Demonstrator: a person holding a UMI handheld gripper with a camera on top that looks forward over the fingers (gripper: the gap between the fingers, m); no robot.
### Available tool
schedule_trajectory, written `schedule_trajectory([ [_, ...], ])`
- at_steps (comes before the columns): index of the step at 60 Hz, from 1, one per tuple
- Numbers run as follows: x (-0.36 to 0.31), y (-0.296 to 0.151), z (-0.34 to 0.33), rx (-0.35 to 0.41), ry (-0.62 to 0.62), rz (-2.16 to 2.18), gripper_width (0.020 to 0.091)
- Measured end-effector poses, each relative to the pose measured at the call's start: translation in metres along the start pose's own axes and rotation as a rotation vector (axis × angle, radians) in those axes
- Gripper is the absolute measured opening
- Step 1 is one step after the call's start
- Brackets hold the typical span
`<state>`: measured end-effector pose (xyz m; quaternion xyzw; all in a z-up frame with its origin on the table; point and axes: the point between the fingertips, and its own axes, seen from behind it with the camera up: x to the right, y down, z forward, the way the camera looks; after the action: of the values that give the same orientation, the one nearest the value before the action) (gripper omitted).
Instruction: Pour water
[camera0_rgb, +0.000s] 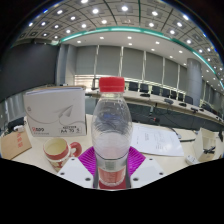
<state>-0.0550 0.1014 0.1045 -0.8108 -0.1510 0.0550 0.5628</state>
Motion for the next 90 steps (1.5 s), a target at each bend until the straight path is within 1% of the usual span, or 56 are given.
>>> schedule_trajectory([
  [9,0.016,0.04,0.009,-0.053,0.004,0.099,0.037],
  [12,0.013,0.037,0.01,-0.034,0.004,0.097,0.0376],
  [13,0.013,0.04,0.009,-0.04,0.005,0.093,0.0386],
  [15,0.012,0.038,0.007,-0.025,0.006,0.092,0.0409],
  [16,0.014,0.033,-0.002,-0.015,0.008,0.095,0.0426],
  [20,0.013,0.039,0.008,-0.003,0.016,0.094,0.0499],
  [22,0.013,0.04,0.009,-0.008,0.02,0.093,0.053],
  [23,0.014,0.041,0.009,-0.02,0.025,0.095,0.0554],
  [24,0.014,0.043,0.009,-0.033,0.028,0.099,0.0598],
  [25,0.014,0.044,0.008,-0.045,0.03,0.104,0.066],
  [27,0.014,0.045,0.006,-0.063,0.032,0.114,0.0814],
  [28,0.016,0.045,0.0,-0.055,0.033,0.12,0.0876],
  [30,0.017,0.043,-0.006,-0.062,0.043,0.13,0.0831],
  [31,0.018,0.042,-0.009,-0.067,0.05,0.134,0.0827],
  [32,0.018,0.04,-0.013,-0.072,0.059,0.138,0.0831],
  [34,0.018,0.037,-0.022,-0.083,0.075,0.138,0.0863],
  [37,0.018,0.033,-0.035,-0.107,0.091,0.134,0.0859],
  [42,0.003,0.018,-0.077,-0.144,0.15,0.149,0.086],
  [46,-0.013,0.007,-0.116,-0.173,0.17,0.163,0.086],
  [51,-0.041,0.004,-0.174,-0.234,0.232,0.155,0.0861],
  [53,-0.052,0.0,-0.197,-0.244,0.252,0.146,0.0859],
  [61,-0.112,-0.009,-0.274,-0.259,0.262,0.115,0.0854],
  [71,-0.167,0.001,-0.34,-0.287,0.26,0.106,0.0853],
  [77,-0.188,0.005,-0.361,-0.288,0.239,0.105,0.0856],
  [81,-0.193,0.01,-0.371,-0.288,0.247,0.108,0.0857],
  [87,-0.196,0.015,-0.383,-0.308,0.253,0.082,0.0857],
  [90,-0.195,0.013,-0.381,-0.294,0.258,0.085,0.0858],
])
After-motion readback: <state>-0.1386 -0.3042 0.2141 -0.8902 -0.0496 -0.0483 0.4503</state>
